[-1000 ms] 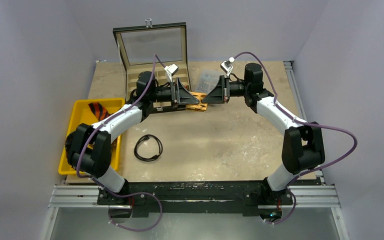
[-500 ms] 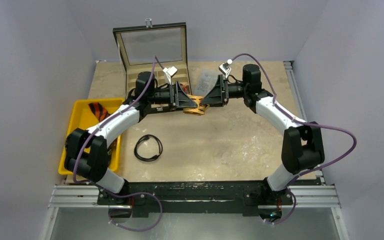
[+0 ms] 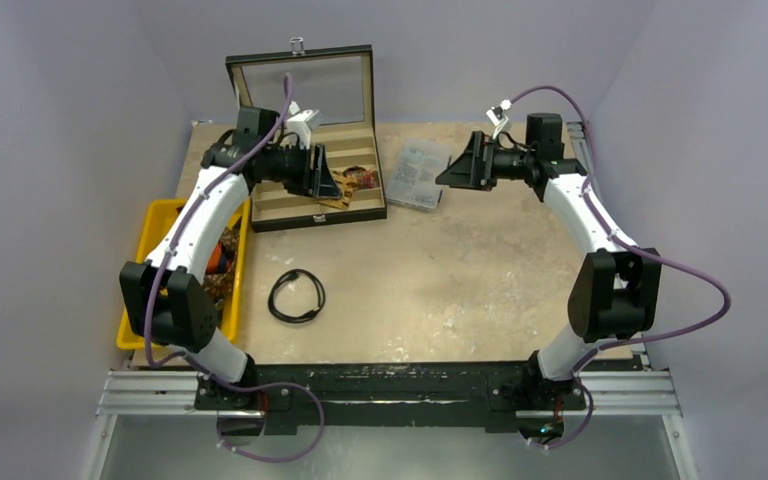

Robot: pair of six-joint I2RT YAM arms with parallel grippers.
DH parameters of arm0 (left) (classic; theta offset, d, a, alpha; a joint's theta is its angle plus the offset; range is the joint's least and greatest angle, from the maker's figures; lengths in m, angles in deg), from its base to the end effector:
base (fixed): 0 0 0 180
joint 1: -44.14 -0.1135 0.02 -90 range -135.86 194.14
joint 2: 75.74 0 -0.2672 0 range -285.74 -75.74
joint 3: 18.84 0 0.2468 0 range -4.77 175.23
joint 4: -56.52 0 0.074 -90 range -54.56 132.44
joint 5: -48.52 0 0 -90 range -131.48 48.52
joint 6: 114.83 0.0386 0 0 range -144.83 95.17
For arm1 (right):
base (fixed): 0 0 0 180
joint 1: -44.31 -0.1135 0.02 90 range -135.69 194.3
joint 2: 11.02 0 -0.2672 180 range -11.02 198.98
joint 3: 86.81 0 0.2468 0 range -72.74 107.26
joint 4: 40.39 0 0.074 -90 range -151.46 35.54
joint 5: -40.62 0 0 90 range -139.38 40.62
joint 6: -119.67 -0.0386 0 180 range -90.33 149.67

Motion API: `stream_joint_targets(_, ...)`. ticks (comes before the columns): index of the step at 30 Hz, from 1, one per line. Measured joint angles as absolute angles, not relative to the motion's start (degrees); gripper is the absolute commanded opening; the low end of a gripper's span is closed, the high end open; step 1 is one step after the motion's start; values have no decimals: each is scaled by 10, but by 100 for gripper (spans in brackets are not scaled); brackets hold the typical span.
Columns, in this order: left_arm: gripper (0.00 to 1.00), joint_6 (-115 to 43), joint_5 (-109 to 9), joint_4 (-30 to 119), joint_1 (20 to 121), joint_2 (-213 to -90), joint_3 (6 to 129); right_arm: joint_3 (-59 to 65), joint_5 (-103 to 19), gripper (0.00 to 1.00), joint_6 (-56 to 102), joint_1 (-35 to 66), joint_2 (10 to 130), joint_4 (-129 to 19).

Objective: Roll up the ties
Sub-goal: Place the tie in the storage box.

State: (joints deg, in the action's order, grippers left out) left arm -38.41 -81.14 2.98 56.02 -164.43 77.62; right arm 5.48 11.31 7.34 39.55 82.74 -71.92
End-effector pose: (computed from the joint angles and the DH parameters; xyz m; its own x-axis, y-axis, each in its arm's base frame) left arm 0.3186 -0.0922 0.3397 -0.8211 -0.0120 -0.5707 0.4129 0.6778 -0.6083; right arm 0.3581 0.0636 0.3232 -0.7944 0.1205 -0.5953 -0.5055 0.4123 0.7579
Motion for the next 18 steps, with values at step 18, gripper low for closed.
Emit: stream_joint_targets(18,0,39,-581,-262,519,-1898,1108,54,94,98,125,389,828,-768)
